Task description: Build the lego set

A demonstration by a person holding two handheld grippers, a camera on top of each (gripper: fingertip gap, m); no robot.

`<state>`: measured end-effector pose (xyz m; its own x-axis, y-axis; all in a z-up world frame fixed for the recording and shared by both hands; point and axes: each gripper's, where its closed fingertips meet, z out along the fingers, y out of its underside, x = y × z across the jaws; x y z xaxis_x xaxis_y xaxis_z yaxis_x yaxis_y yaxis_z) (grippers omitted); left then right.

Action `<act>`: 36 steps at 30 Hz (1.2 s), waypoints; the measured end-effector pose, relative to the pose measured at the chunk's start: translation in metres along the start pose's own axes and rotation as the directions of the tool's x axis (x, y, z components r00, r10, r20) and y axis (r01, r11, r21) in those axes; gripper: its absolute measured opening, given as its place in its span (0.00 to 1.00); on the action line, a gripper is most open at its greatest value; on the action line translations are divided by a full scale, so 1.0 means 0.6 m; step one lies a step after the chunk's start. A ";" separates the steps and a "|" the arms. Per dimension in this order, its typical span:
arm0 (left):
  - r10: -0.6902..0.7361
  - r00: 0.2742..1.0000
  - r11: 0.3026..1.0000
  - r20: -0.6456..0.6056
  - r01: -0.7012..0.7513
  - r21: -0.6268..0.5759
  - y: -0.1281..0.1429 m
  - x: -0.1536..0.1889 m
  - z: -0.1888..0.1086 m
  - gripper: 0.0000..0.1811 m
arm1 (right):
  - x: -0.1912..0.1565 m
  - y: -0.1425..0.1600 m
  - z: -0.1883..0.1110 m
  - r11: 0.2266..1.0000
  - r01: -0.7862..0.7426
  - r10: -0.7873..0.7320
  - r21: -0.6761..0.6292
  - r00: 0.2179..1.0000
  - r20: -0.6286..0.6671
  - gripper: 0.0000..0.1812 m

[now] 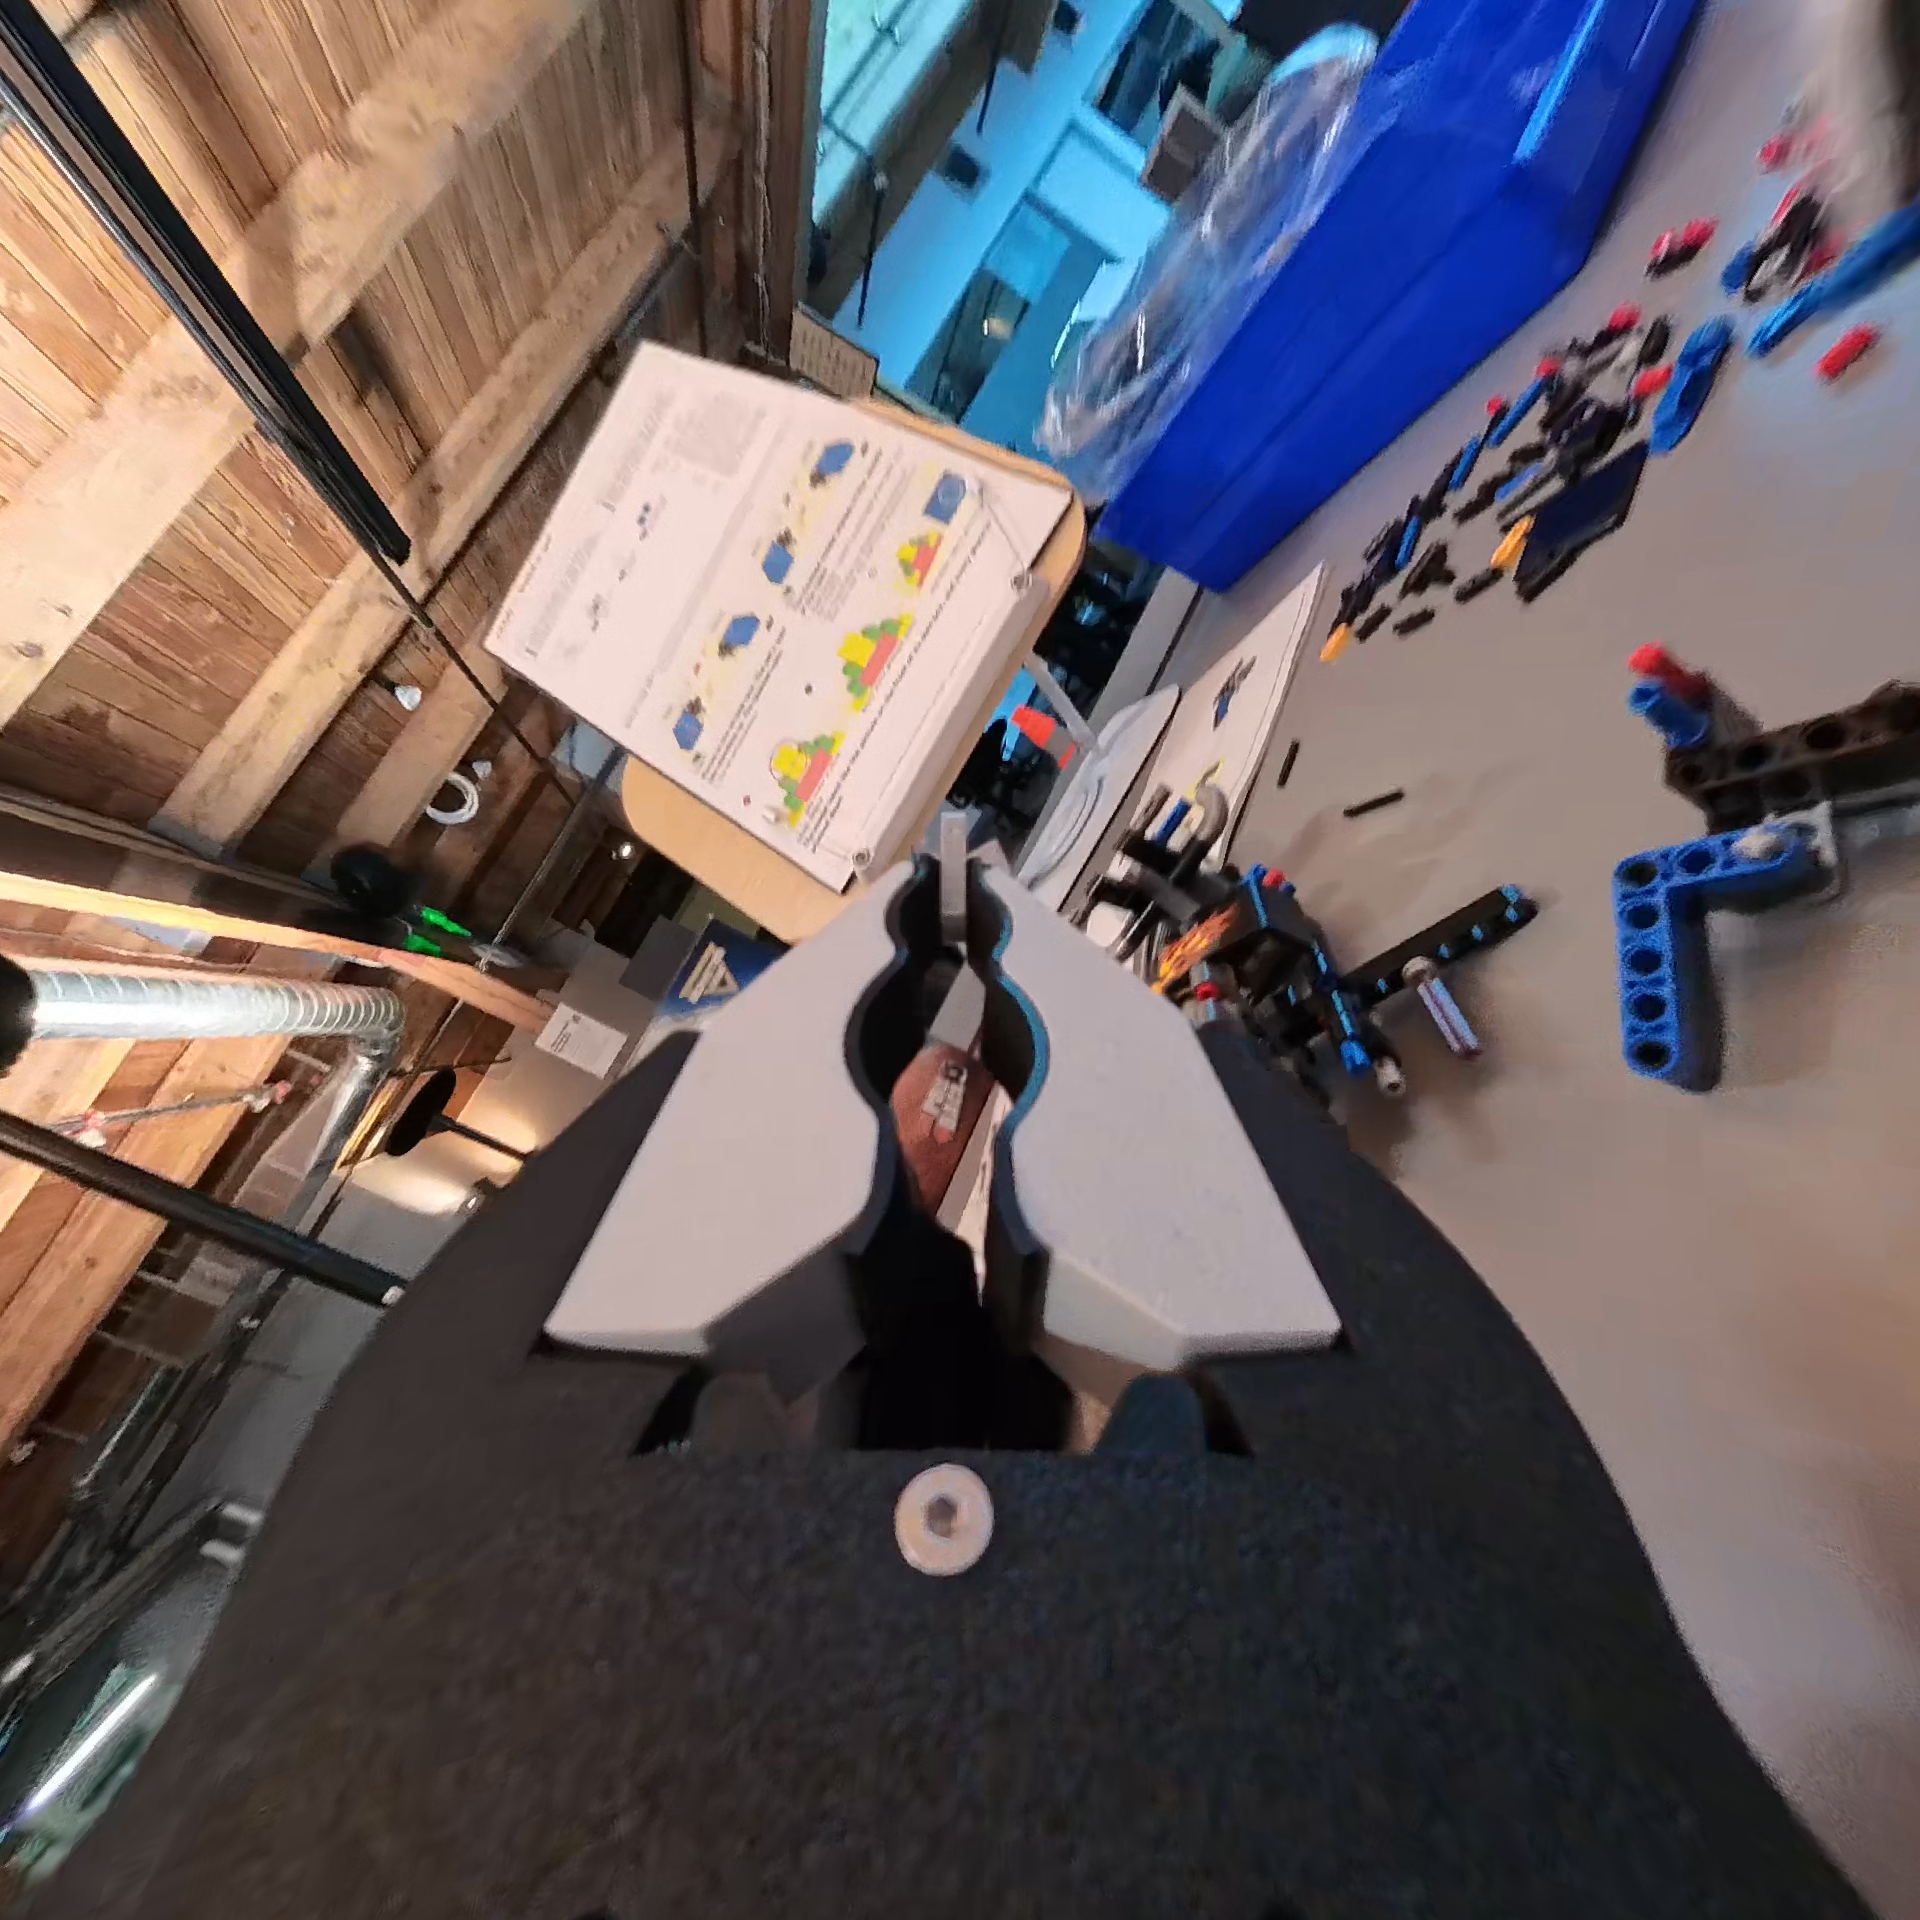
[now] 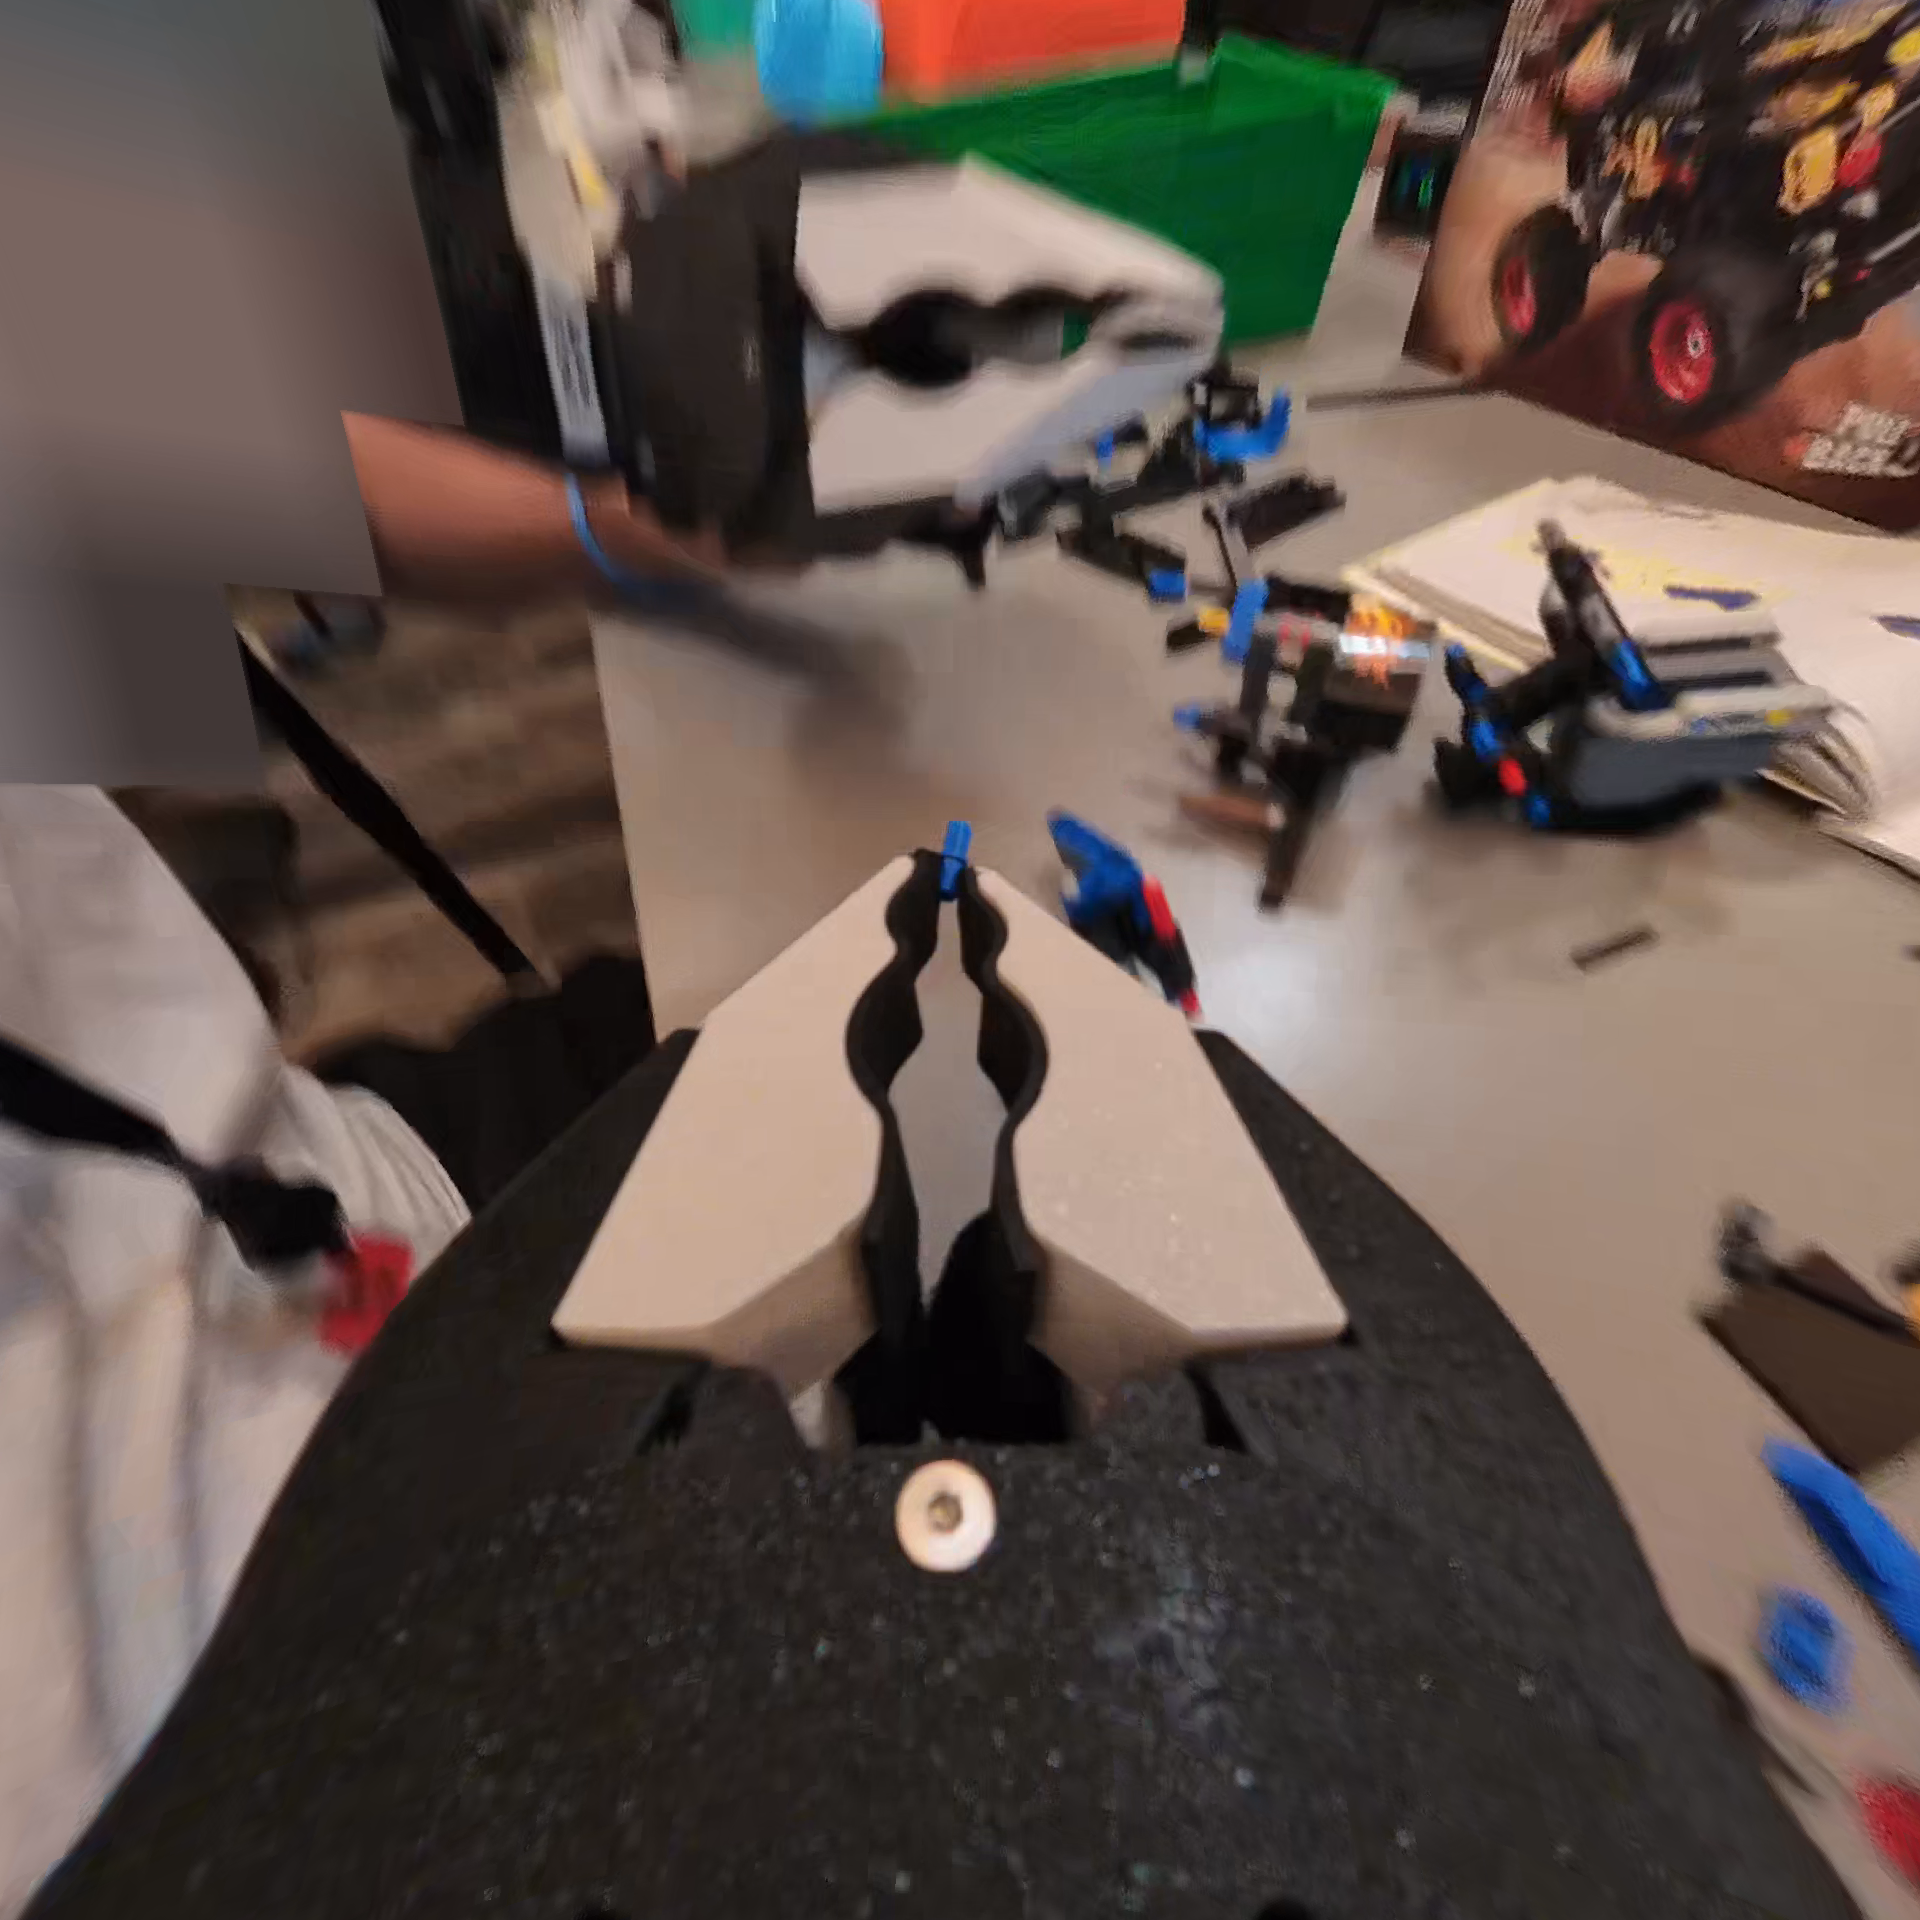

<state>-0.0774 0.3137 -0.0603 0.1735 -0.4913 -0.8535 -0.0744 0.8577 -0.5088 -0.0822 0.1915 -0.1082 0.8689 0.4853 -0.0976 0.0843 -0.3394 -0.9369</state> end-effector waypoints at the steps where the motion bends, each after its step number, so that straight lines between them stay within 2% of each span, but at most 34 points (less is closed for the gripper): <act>1: -0.020 1.000 0.999 -0.003 0.020 0.025 -0.009 0.001 -0.003 0.01 | 0.000 -0.023 0.014 0.996 -0.064 0.064 0.054 0.998 0.013 0.02; 5: -0.188 0.980 0.978 -0.064 0.193 0.075 -0.028 0.000 -0.010 0.01 | 0.023 -0.087 0.065 0.943 -0.235 0.226 0.233 0.972 0.067 0.02; 8: -0.371 0.915 0.923 -0.157 0.382 0.046 -0.022 0.004 -0.007 0.01 | 0.038 -0.117 0.094 0.900 -0.313 0.294 0.302 0.950 0.108 0.02; 10: -0.475 0.850 0.870 -0.226 0.492 0.024 -0.021 0.009 -0.005 0.01 | 0.041 -0.128 0.107 0.897 -0.305 0.291 0.320 0.952 0.092 0.02; 16: -0.598 0.743 0.787 -0.299 0.616 -0.043 -0.013 0.017 0.000 0.01 | 0.053 -0.138 0.122 0.866 -0.356 0.355 0.352 0.932 0.071 0.02; 31: -0.560 0.774 0.820 -0.296 0.570 -0.060 -0.004 0.023 0.003 0.01 | 0.066 -0.133 0.123 0.863 -0.370 0.376 0.343 0.925 0.051 0.02; 36: -0.512 0.810 0.855 -0.286 0.514 -0.074 0.002 0.029 0.005 0.01 | 0.071 -0.126 0.125 0.903 -0.299 0.328 0.309 0.944 -0.044 0.02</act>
<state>-0.0715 0.3068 -0.0752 -0.1026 -0.8803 -0.4632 -0.0474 0.4695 -0.8817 -0.0880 0.2983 -0.0667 0.8691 0.3116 -0.3843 -0.3344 -0.2024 -0.9204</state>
